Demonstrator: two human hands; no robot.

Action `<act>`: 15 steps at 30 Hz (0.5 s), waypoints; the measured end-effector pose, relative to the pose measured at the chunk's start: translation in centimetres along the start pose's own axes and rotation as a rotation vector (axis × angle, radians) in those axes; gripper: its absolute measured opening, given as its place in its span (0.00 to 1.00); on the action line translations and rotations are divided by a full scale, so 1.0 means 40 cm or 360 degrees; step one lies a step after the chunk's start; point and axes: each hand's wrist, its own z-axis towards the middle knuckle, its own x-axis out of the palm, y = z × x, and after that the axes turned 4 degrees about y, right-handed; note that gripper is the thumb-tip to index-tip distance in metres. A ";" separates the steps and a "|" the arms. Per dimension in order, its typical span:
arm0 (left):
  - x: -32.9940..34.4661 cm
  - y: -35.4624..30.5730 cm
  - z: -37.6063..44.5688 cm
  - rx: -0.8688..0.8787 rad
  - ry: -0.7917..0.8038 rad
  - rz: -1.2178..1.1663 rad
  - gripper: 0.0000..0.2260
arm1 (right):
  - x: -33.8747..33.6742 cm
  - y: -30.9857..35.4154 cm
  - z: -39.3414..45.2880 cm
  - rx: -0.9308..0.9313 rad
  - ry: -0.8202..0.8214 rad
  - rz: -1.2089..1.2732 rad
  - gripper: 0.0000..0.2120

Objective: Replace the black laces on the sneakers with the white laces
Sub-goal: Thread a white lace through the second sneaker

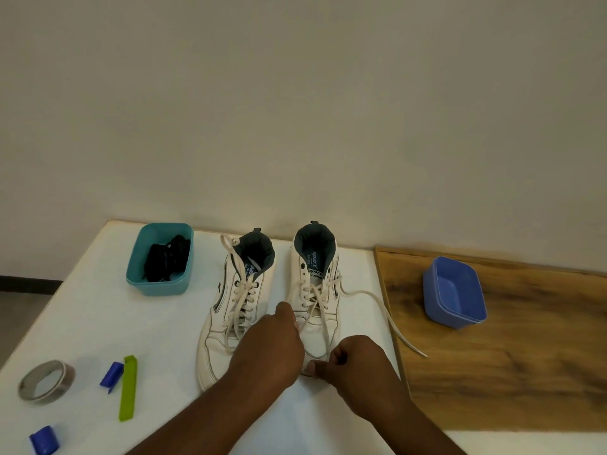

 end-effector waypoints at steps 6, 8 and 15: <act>-0.025 -0.001 0.000 0.0009 0.0063 -0.0019 0.07 | -0.060 0.049 -0.040 -0.0227 0.0314 0.0397 0.17; -0.055 -0.009 -0.001 0.0043 -0.0069 0.0007 0.08 | -0.110 0.078 -0.060 -0.0337 0.0486 0.0639 0.21; -0.210 -0.088 -0.030 0.0307 -0.0472 -0.2769 0.12 | -0.112 0.059 0.057 -0.0892 -0.0569 0.0582 0.11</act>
